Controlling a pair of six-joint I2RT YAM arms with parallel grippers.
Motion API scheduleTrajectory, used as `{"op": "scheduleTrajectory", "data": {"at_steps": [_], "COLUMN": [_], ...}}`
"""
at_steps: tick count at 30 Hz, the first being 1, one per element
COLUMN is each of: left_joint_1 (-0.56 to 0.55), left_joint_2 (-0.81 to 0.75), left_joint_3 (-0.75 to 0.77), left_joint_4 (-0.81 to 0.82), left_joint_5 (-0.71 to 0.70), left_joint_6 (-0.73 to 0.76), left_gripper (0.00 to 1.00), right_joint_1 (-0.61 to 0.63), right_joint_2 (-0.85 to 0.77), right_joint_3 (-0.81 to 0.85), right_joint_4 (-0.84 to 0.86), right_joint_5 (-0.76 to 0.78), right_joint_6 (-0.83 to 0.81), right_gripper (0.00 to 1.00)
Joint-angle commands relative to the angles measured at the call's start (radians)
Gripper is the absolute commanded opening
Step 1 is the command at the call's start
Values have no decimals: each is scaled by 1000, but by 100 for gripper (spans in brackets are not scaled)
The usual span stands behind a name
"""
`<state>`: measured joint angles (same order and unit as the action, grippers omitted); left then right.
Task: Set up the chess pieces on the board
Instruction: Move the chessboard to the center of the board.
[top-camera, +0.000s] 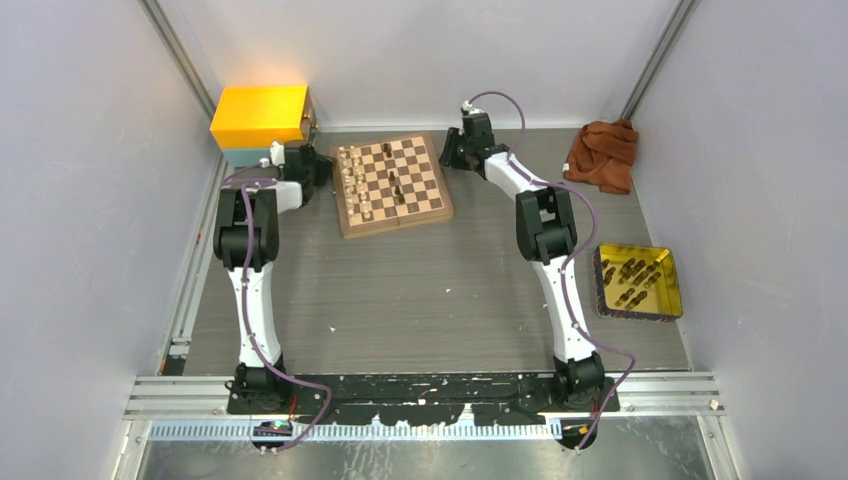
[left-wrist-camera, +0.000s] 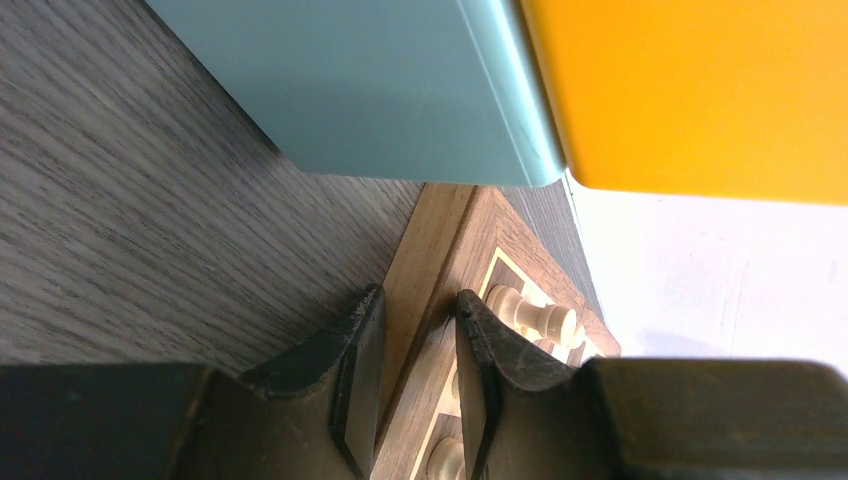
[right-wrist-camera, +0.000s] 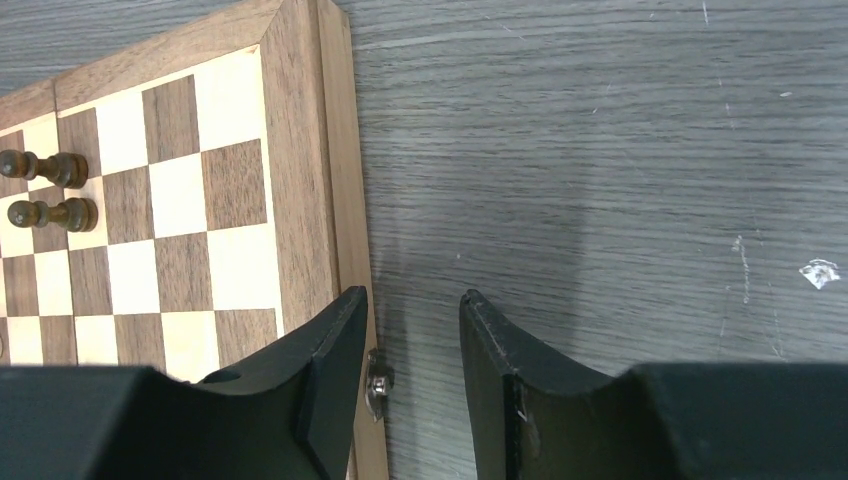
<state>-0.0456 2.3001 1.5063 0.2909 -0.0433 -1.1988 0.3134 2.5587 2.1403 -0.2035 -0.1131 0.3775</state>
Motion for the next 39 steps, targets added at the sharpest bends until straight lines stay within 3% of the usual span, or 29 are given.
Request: {"op": "scheduleTrajectory", "data": {"at_steps": [1,20,39], "left_joint_1": [0,0,0], "left_joint_2": [10,20,22], "left_joint_3": [-33,-29,-24], "left_joint_4": [-102,-113,-110], "left_joint_5": [8,10,13], "left_joint_6": [24,28,42], "left_gripper": [32,32,32], "right_joint_1": [32,38,35], "right_joint_2": [-98,-167,-115], "right_joint_3": [-18,-49,-31], "right_joint_4": [33,74,64], "right_joint_5": [-44,-50,-47], "right_joint_6": [14,8,-12], "right_gripper": [46,50,51]}}
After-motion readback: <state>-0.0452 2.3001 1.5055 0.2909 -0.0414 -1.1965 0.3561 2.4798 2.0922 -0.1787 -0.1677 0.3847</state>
